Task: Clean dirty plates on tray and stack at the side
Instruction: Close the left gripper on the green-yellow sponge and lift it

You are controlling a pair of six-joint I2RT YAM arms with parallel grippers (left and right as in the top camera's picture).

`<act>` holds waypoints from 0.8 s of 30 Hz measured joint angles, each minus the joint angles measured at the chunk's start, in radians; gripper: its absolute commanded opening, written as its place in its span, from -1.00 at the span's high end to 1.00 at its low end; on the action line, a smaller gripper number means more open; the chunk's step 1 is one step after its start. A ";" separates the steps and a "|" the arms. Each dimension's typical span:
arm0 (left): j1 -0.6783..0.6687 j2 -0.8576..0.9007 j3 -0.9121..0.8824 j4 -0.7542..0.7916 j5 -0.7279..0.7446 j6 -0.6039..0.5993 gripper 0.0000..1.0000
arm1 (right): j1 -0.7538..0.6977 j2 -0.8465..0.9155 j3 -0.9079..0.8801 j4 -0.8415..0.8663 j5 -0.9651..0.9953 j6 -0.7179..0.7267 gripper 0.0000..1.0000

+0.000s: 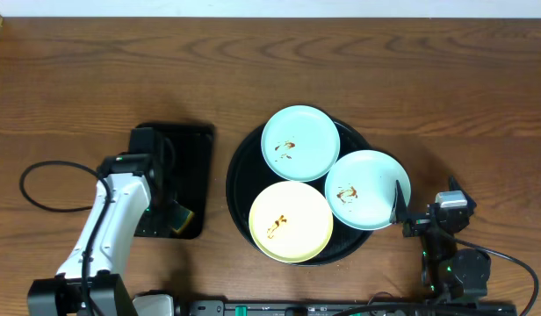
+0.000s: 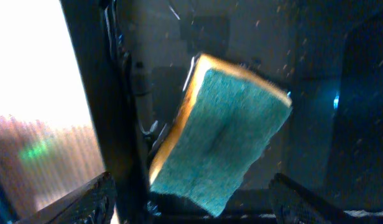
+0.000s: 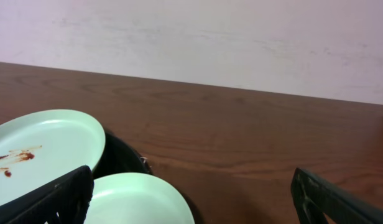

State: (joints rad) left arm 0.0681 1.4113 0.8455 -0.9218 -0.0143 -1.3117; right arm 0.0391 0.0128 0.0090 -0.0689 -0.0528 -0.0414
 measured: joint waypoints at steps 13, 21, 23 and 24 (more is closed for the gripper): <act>0.048 0.100 -0.004 0.106 0.027 0.135 -0.61 | 0.000 0.000 0.000 0.000 0.000 0.000 -0.98; 0.048 0.210 -0.005 0.120 0.076 0.161 0.12 | 0.000 0.000 0.000 0.000 0.000 0.000 -0.98; 0.048 0.209 -0.005 0.123 0.084 0.165 0.69 | 0.000 0.000 0.000 0.000 0.000 0.000 -0.98; 0.048 0.209 -0.005 0.124 0.085 0.167 0.85 | 0.000 0.000 0.000 0.000 0.000 0.000 -0.99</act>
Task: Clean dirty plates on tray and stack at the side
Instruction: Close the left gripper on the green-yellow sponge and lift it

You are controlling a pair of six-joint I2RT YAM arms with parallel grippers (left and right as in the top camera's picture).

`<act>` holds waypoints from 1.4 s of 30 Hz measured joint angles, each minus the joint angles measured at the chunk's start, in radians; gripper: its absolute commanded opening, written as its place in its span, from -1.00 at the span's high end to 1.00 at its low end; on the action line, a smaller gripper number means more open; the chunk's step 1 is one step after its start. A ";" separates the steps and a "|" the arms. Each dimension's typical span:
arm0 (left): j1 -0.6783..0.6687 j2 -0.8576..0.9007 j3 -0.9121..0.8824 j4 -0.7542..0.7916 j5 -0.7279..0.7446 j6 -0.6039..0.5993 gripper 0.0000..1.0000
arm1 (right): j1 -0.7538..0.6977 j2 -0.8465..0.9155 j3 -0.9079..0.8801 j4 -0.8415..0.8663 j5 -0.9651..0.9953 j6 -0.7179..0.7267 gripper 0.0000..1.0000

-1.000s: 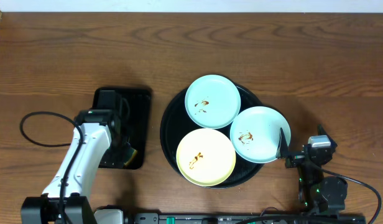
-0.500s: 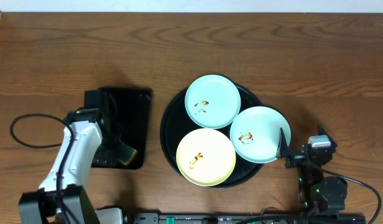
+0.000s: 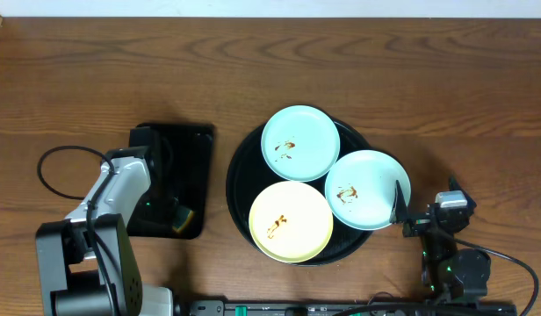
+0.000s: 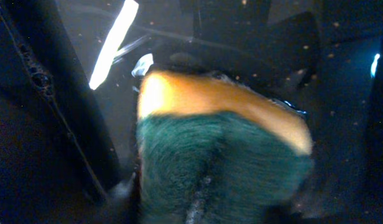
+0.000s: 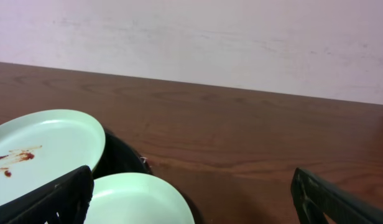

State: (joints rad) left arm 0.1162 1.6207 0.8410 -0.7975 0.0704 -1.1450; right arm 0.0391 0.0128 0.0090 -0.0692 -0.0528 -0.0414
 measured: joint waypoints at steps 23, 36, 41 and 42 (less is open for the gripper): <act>0.000 0.000 0.027 0.170 -0.097 0.510 0.81 | 0.000 0.000 0.000 0.000 0.000 0.000 -0.99; 0.000 0.000 0.029 0.382 -0.135 1.124 0.85 | 0.000 0.000 0.000 0.000 0.000 0.000 -0.99; 0.000 0.000 0.029 0.305 0.014 1.307 0.85 | 0.000 0.000 0.000 0.000 0.000 0.000 -0.98; 0.000 0.000 0.029 0.294 0.042 1.329 0.85 | 0.000 0.000 0.000 0.000 0.000 0.000 -0.99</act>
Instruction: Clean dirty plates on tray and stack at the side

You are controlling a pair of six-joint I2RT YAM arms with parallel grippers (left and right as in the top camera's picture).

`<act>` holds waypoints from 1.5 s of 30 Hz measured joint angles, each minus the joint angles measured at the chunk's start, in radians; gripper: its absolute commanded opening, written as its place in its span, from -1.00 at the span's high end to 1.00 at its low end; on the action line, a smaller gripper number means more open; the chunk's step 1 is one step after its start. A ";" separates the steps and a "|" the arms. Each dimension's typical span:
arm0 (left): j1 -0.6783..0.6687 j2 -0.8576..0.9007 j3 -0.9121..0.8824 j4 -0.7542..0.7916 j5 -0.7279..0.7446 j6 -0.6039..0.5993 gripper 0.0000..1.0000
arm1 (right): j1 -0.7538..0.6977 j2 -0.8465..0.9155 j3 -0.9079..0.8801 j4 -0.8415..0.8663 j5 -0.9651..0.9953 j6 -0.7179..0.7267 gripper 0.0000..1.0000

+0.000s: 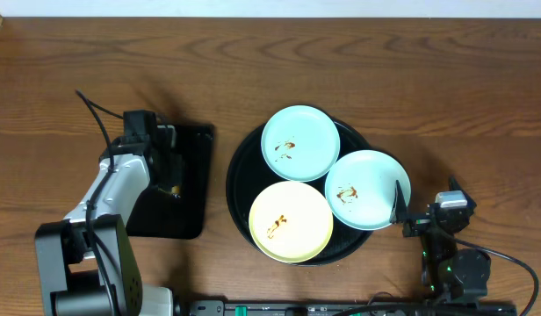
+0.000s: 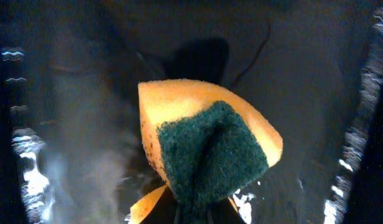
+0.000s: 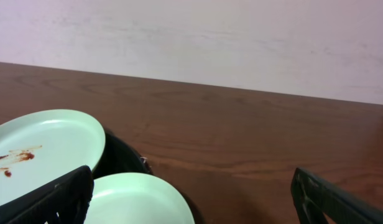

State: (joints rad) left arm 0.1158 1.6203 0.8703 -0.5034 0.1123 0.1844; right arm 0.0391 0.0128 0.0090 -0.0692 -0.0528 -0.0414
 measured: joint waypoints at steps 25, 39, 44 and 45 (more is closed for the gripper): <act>-0.002 0.000 0.001 0.044 0.036 -0.102 -0.73 | 0.000 0.000 0.000 0.000 0.000 0.000 -0.99; -0.002 0.000 0.002 0.110 -0.007 -0.159 -0.75 | 0.000 0.000 0.000 0.000 0.000 0.000 -0.99; -0.002 0.000 0.002 0.117 -0.007 -0.158 -0.74 | 0.000 0.000 0.000 0.000 0.000 0.000 -0.98; -0.002 0.000 0.002 0.120 -0.007 -0.156 -0.74 | 0.000 0.000 0.000 0.000 0.000 0.000 -0.99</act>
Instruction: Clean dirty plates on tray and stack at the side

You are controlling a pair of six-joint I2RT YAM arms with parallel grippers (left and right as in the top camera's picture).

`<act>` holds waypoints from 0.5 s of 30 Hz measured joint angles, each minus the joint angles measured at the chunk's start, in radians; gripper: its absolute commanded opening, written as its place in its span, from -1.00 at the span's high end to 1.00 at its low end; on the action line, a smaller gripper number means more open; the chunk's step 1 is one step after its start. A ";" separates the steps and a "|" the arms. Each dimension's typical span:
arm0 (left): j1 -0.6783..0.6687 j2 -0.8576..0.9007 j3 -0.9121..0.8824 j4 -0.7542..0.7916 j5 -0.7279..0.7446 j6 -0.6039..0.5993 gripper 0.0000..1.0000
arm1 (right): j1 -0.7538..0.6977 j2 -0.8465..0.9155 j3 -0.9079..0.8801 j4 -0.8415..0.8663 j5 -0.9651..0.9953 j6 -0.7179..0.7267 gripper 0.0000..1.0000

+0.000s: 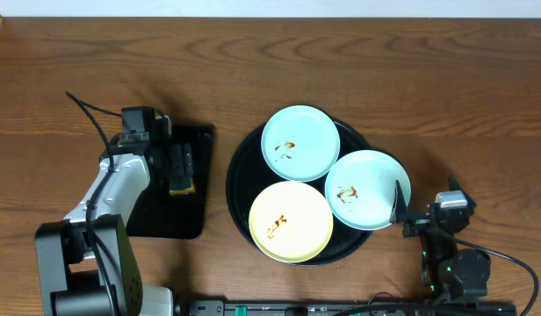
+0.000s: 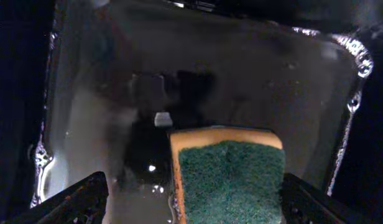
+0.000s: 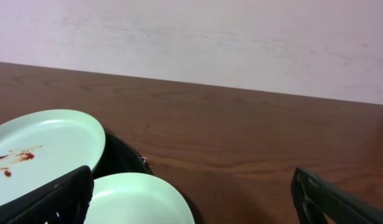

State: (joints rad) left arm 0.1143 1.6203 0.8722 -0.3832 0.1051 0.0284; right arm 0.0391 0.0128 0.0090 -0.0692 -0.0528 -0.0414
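Three dirty plates lie on a round black tray (image 1: 240, 180): a pale blue one (image 1: 299, 143) at the back, a mint one (image 1: 367, 190) on the right, and a yellow one (image 1: 291, 221) in front. Each carries a brown sauce smear. A sponge (image 2: 232, 180), green scouring side up with a yellow edge, lies flat in the wet black basin (image 1: 196, 224). My left gripper (image 2: 194, 199) stands open over the sponge, a finger on either side of it, and also shows from above as the left gripper (image 1: 177, 165). My right gripper (image 3: 191, 199) is open and holds nothing.
The basin (image 2: 92, 112) sits left of the tray and holds shallow water. A black cable (image 1: 88, 110) loops off the left arm. My right gripper (image 1: 404, 211) rests at the table's front right, beside the mint plate (image 3: 138, 199). Bare wood lies behind and to the right of the tray.
My left gripper was shut on the sponge, squeezing it out of shape over the basin. Now its fingers are apart and the sponge lies flat between them. The right arm and the plates have not moved.
At first my left gripper hung open over the sponge at the basin's near right corner. Then it was down close on the sponge. Later it held the squeezed sponge farther back in the basin. Now it is open there, with the sponge flat.
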 measured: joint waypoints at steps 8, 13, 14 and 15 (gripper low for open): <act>0.000 0.000 0.000 0.020 0.000 0.182 -0.75 | 0.000 0.000 0.000 0.000 0.000 0.000 -0.98; 0.000 0.000 0.000 0.034 0.004 0.231 -0.75 | 0.000 0.000 0.000 0.000 0.000 0.000 -0.99; 0.000 0.000 0.000 0.034 0.013 0.232 -0.75 | 0.000 0.000 0.000 0.000 0.000 0.000 -0.98; 0.000 0.000 0.000 0.034 0.021 0.232 -0.75 | 0.000 0.000 0.000 0.000 0.000 0.000 -0.98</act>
State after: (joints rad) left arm 0.1139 1.6203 0.8722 -0.3496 0.1257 0.2604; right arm 0.0391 0.0128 0.0090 -0.0692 -0.0528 -0.0414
